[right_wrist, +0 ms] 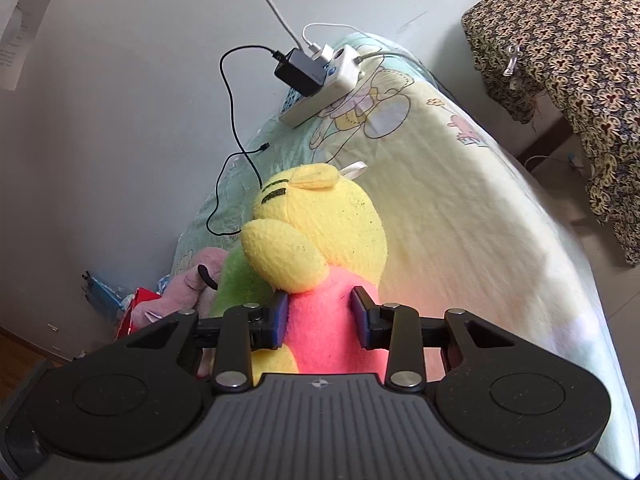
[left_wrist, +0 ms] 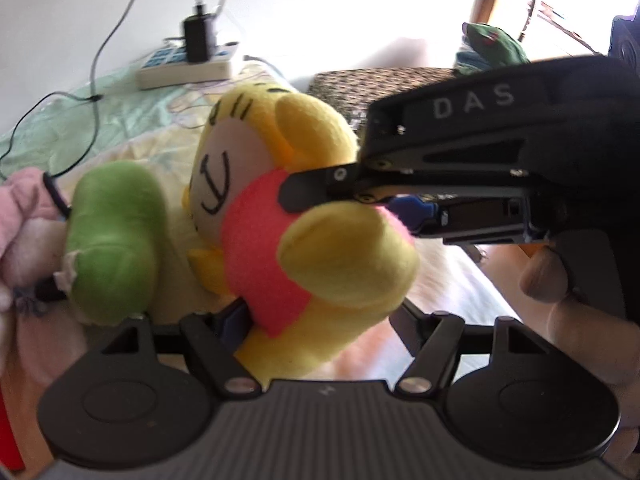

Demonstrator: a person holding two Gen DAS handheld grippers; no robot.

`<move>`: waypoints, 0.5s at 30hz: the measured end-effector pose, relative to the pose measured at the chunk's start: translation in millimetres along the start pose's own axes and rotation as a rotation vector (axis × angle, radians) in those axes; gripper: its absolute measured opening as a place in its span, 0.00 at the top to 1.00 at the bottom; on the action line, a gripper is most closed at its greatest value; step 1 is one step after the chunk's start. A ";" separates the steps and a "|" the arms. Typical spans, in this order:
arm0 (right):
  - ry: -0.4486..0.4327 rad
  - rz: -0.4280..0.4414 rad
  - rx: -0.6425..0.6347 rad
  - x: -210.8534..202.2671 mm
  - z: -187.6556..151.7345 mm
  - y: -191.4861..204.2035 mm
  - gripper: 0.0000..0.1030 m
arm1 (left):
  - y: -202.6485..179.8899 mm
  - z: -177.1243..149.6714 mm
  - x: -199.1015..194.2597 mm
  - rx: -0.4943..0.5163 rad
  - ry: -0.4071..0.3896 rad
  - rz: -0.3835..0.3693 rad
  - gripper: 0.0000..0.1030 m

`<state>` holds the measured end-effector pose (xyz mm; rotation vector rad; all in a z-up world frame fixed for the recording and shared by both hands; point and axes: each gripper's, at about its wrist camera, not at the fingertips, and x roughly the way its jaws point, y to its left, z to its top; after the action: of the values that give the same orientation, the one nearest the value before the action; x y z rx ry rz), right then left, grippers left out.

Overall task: Organize objects
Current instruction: 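Carry the yellow tiger plush with the right gripper and lower it into the red box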

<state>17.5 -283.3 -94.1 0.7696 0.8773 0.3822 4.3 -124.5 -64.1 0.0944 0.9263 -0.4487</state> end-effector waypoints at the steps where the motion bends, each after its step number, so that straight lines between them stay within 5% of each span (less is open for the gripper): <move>1: -0.010 0.004 0.000 -4.5 -1.0 -0.1 0.65 | -4.7 -1.4 -2.1 0.008 -0.001 -0.006 0.31; 10: -0.115 0.120 -0.042 -37.5 4.2 31.9 0.65 | -14.6 10.1 -43.0 0.026 -0.100 -0.014 0.31; 15: -0.143 0.213 -0.116 -42.2 5.3 66.2 0.65 | -13.0 16.3 -79.1 0.034 -0.197 0.049 0.31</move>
<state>-3.1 -265.9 -20.2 0.7749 0.6351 0.5544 -29.7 -114.3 9.6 0.1015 0.7212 -0.4201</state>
